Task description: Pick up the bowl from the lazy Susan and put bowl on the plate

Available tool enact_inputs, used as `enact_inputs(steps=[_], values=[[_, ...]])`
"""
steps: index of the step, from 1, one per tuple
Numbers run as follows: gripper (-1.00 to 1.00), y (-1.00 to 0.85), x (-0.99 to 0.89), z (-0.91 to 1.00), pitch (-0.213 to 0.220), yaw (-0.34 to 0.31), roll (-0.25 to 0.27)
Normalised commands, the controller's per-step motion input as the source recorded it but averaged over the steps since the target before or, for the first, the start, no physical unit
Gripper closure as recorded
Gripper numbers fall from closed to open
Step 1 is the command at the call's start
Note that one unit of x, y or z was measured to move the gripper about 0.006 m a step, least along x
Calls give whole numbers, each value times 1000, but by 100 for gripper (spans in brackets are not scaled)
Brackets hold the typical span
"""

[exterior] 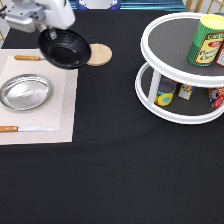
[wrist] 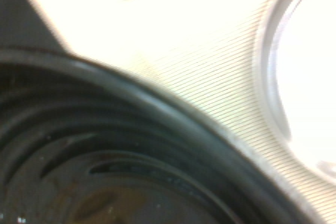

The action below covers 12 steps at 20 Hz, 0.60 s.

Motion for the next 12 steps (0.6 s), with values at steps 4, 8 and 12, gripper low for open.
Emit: enact_inputs(steps=[4, 8, 12], values=[[100, -733, 0, -335, 16, -119, 0], [100, -645, 0, -268, 21, -148, 0], [100, -537, 26, -276, 4, -182, 0]])
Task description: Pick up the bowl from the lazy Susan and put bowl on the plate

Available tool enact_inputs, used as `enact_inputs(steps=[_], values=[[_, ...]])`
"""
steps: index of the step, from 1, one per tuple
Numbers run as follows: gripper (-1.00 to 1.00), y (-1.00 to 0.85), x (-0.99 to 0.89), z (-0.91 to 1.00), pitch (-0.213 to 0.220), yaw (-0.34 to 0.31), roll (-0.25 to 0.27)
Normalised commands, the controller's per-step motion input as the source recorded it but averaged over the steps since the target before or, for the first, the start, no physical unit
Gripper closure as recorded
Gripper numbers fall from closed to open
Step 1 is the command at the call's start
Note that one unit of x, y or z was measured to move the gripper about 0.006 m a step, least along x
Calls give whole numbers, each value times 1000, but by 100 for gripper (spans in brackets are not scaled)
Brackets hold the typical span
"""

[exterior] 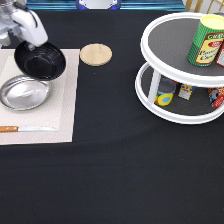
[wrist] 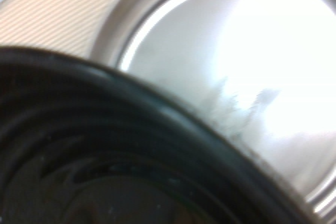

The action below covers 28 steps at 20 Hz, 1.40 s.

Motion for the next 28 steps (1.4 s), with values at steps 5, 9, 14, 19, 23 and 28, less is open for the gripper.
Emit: enact_inputs(steps=[5, 9, 14, 19, 23, 28], values=[[100, -291, 295, -187, 0, -242, -6], [100, -195, 296, -176, -27, -272, 0], [100, -299, 278, -148, -15, -219, 2], [100, -181, -31, -145, -10, -109, 0], [100, 93, -102, -44, -2, -7, 1], [100, 123, 110, 29, 0, 0, -3]])
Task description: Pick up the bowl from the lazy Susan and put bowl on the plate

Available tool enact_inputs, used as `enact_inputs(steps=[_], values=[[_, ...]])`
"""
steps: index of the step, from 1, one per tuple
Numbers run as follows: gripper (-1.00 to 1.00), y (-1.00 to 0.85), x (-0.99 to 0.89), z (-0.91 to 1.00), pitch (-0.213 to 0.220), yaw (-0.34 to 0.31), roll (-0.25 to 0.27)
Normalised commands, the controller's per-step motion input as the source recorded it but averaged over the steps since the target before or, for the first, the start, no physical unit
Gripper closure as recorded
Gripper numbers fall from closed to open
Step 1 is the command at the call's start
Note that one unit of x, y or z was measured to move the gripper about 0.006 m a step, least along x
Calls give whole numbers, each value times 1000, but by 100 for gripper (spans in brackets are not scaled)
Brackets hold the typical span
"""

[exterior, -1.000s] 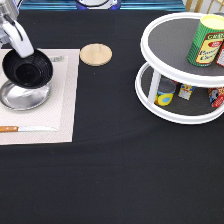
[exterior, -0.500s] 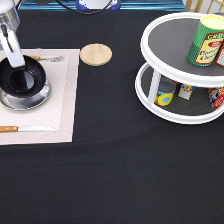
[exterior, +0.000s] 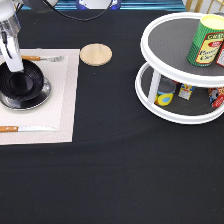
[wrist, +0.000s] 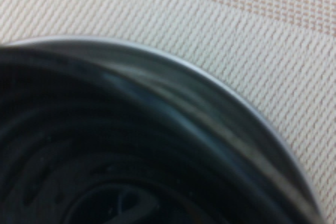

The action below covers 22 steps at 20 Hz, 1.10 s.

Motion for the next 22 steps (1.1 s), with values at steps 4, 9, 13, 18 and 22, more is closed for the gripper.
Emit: enact_inputs(steps=[4, 9, 13, 18, 22], values=[[100, 0, 236, -45, 3, -2, 3], [100, -34, 75, -211, 44, -43, 0], [100, -39, 36, -121, 59, -46, 0], [100, -1, 306, 0, 91, -59, -3], [-100, 0, 496, 0, 126, -62, -14]])
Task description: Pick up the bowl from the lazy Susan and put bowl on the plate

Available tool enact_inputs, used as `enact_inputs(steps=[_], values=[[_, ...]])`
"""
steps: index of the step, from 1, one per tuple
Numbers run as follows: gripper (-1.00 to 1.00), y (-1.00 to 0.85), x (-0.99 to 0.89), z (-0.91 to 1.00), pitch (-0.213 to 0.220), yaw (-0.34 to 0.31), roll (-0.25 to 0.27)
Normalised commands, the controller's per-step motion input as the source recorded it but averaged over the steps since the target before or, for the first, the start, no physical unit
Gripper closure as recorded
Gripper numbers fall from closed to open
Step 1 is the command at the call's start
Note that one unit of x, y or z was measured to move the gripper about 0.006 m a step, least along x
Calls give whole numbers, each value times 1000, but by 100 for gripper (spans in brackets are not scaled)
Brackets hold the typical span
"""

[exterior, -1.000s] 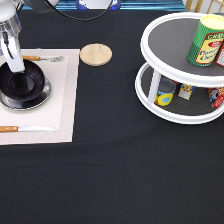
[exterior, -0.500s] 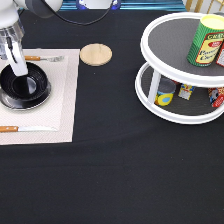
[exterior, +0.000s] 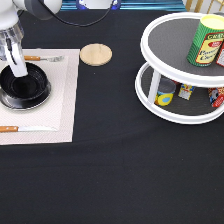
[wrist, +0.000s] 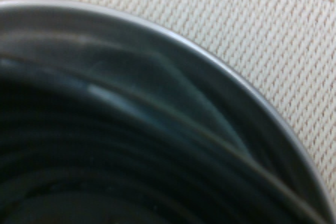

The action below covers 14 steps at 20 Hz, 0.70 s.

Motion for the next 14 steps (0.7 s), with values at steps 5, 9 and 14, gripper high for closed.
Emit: enact_inputs(steps=[5, 9, 14], values=[[-100, 53, 399, 142, 134, -62, -49], [-100, 16, 264, 474, 119, -33, -43], [-100, 64, 265, 875, 105, -17, -85]])
